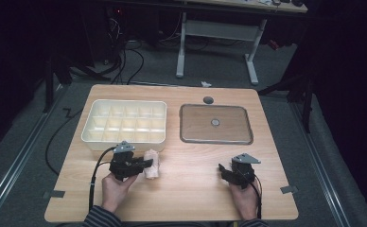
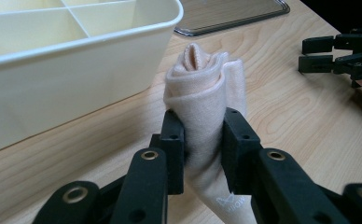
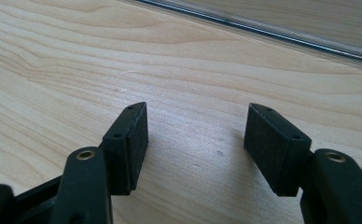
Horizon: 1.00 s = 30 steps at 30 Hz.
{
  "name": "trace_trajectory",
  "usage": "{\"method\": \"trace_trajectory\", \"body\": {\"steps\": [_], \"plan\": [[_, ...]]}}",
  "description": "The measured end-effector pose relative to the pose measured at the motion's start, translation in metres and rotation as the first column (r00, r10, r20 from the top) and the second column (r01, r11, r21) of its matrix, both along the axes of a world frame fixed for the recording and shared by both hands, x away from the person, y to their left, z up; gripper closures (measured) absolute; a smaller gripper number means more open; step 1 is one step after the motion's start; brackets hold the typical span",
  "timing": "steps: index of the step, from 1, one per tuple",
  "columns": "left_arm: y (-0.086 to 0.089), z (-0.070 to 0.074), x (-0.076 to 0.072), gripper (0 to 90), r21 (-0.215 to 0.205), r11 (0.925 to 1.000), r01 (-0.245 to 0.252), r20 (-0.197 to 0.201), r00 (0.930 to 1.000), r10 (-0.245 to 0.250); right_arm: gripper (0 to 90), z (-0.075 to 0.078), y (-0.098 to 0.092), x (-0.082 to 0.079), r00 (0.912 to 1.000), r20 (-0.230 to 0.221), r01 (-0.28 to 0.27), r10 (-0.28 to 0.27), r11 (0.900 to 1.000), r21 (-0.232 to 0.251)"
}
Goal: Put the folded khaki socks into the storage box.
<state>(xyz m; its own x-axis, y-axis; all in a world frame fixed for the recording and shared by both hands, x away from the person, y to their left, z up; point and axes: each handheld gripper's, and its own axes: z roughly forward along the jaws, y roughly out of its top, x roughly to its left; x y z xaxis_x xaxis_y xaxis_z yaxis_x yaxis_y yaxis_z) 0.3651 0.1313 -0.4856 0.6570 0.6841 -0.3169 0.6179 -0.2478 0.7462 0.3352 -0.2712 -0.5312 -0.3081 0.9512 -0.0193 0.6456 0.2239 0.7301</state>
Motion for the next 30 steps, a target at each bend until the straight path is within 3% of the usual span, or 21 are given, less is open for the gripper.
{"method": "trace_trajectory", "body": {"steps": [30], "plan": [[0.025, 0.001, -0.004, 72.8, -0.01, 0.9991, -0.04, 0.0, 0.9992, 0.04, 39.8, 0.0, 0.0, 0.0, 1.0, -0.001, 0.002, -0.002, 1.0, 0.002]]}}
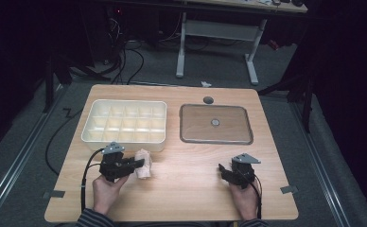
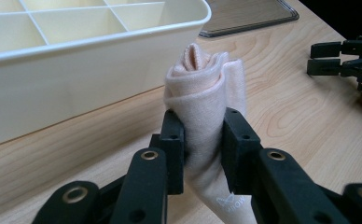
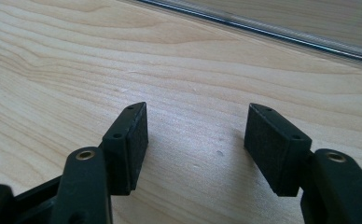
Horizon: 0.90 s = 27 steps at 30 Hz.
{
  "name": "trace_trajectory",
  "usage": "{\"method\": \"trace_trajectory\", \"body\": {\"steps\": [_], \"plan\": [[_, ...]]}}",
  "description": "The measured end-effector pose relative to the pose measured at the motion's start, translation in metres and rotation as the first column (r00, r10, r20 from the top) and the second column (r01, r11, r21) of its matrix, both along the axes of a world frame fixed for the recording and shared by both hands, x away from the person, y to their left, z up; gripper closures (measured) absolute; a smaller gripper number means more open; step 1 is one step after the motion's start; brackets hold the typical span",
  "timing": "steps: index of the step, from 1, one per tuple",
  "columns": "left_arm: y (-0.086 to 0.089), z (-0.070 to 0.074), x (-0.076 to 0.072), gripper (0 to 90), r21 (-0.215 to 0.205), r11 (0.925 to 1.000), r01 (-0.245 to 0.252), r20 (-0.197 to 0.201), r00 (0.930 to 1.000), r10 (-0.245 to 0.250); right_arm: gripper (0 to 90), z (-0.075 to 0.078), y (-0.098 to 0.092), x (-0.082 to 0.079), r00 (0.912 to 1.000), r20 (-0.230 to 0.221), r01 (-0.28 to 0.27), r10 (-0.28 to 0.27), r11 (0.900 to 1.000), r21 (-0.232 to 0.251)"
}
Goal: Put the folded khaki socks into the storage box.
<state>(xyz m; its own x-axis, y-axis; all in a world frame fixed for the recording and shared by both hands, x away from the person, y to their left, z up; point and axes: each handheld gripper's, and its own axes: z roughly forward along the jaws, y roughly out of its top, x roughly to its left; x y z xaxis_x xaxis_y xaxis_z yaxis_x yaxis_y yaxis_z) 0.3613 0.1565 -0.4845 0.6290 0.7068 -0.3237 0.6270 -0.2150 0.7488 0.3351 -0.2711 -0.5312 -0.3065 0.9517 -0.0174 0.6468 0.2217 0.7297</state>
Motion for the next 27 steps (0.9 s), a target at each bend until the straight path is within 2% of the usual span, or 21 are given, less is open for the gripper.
{"method": "trace_trajectory", "body": {"steps": [12, 27], "plan": [[0.009, 0.001, 0.0, 72.8, -0.019, 0.9996, -0.022, -0.002, 0.9997, 0.022, 39.7, 0.0, 0.0, 0.0, 1.0, 0.0, 0.0, 0.0, 1.0, 0.0], [0.024, 0.002, -0.002, 72.7, -0.012, 0.9989, -0.045, -0.003, 0.999, 0.045, 39.6, 0.0, 0.0, 0.0, 1.0, 0.0, -0.001, 0.001, 1.0, -0.001]]}}
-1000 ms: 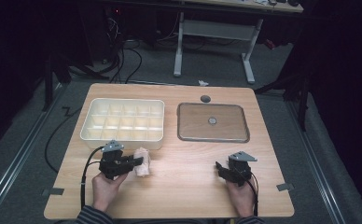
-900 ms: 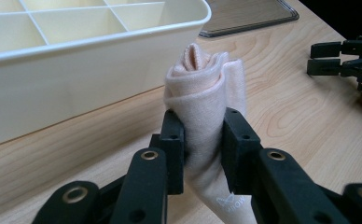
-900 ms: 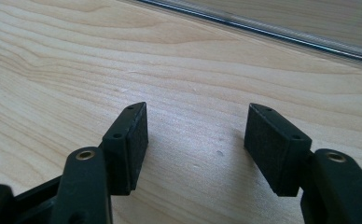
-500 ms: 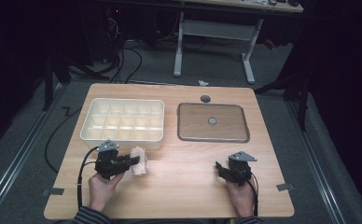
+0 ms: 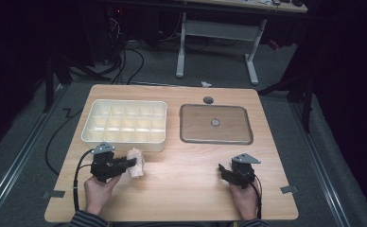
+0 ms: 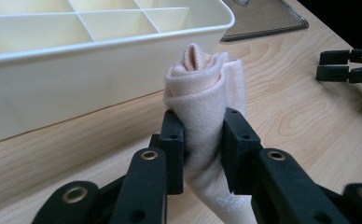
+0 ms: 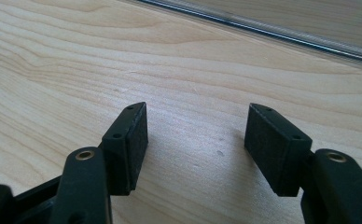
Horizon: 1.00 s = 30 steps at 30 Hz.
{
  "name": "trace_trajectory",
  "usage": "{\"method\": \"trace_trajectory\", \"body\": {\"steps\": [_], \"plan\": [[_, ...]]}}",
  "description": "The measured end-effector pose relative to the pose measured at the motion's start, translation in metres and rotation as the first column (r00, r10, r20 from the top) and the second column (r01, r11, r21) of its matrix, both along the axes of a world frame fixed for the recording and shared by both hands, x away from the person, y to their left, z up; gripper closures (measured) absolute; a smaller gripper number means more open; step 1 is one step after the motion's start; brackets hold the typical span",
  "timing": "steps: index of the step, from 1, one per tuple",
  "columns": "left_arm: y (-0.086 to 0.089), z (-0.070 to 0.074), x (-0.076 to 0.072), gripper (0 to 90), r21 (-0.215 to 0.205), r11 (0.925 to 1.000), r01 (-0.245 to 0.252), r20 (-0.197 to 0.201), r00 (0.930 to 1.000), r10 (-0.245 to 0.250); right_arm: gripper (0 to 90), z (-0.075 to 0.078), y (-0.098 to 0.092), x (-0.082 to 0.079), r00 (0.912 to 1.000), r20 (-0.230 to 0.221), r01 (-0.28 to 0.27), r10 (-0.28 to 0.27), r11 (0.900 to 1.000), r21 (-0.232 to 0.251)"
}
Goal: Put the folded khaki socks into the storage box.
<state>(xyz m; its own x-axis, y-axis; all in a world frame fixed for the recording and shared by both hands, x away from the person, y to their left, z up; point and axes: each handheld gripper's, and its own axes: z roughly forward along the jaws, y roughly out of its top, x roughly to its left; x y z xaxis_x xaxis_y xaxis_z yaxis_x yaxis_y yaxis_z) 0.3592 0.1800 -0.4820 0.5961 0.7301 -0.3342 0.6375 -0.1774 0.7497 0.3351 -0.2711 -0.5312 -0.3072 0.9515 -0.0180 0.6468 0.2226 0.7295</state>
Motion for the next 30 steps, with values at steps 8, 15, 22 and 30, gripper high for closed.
{"method": "trace_trajectory", "body": {"steps": [8, 15, 22, 30], "plan": [[0.008, 0.001, 0.0, 72.6, -0.008, 0.9999, -0.015, 0.001, 0.9999, 0.015, 39.6, 0.0, 0.0, 0.0, 1.0, 0.0, 0.001, -0.001, 1.0, 0.0], [0.014, 0.002, -0.001, 72.5, -0.025, 0.9992, -0.029, -0.001, 0.9996, 0.029, 39.5, 0.0, 0.0, 0.0, 1.0, 0.0, 0.001, -0.001, 1.0, 0.0], [0.017, 0.004, 0.0, 72.5, -0.031, 0.9989, -0.034, -0.002, 0.9994, 0.034, 39.5, 0.0, 0.0, 0.0, 1.0, 0.0, 0.001, -0.001, 1.0, 0.0], [0.022, 0.009, 0.001, 72.5, -0.028, 0.9988, -0.039, 0.009, 0.9992, 0.039, 39.5, 0.0, 0.0, 0.0, 1.0, 0.0, 0.001, -0.001, 1.0, 0.0]]}}
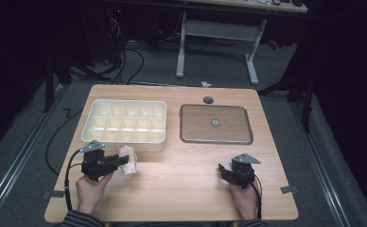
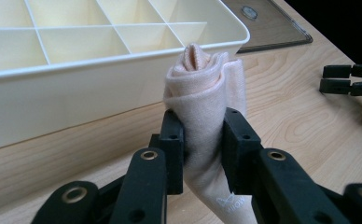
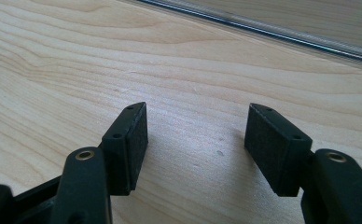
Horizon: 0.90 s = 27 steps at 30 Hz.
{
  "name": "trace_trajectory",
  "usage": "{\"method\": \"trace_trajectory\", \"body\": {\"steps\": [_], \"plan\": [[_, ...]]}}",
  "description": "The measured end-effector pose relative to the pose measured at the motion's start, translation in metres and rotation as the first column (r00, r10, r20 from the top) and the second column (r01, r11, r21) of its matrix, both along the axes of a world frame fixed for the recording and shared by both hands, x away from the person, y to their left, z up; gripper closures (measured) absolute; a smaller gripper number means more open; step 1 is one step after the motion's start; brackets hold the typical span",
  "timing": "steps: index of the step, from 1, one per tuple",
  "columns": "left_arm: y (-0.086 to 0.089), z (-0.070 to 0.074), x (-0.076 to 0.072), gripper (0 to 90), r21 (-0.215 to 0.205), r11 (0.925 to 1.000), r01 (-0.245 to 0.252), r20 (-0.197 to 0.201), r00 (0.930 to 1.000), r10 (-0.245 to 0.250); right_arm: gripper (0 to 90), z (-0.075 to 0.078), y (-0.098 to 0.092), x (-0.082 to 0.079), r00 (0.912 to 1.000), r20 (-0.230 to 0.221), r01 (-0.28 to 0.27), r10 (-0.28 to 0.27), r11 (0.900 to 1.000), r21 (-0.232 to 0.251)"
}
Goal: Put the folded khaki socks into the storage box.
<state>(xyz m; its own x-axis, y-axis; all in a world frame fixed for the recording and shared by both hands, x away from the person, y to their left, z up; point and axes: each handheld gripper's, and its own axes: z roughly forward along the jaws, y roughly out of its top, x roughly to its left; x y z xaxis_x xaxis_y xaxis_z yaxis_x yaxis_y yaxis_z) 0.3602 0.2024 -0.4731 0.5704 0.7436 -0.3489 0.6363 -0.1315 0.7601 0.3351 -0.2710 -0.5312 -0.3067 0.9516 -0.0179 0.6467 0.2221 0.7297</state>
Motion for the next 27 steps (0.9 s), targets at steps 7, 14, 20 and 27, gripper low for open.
{"method": "trace_trajectory", "body": {"steps": [7, 14, 20, 27], "plan": [[0.006, 0.006, 0.001, 72.5, 0.001, 0.9999, -0.011, 0.01, 0.9999, 0.011, 39.6, 0.0, 0.0, 0.0, 1.0, 0.0, 0.0, 0.0, 1.0, 0.0], [0.012, 0.01, 0.004, 72.5, -0.008, 0.9997, -0.022, 0.012, 0.9997, 0.023, 39.5, 0.0, 0.0, 0.0, 1.0, 0.0, 0.0, 0.0, 1.0, 0.0], [0.015, 0.014, 0.007, 72.7, -0.001, 0.9996, -0.027, 0.024, 0.9993, 0.027, 39.5, 0.0, 0.0, 0.0, 1.0, 0.0, 0.0, 0.0, 1.0, 0.0], [0.019, 0.016, 0.012, 72.8, -0.007, 0.9994, -0.033, 0.015, 0.9993, 0.033, 39.5, 0.0, 0.0, 0.0, 1.0, -0.001, 0.0, 0.0, 1.0, 0.0]]}}
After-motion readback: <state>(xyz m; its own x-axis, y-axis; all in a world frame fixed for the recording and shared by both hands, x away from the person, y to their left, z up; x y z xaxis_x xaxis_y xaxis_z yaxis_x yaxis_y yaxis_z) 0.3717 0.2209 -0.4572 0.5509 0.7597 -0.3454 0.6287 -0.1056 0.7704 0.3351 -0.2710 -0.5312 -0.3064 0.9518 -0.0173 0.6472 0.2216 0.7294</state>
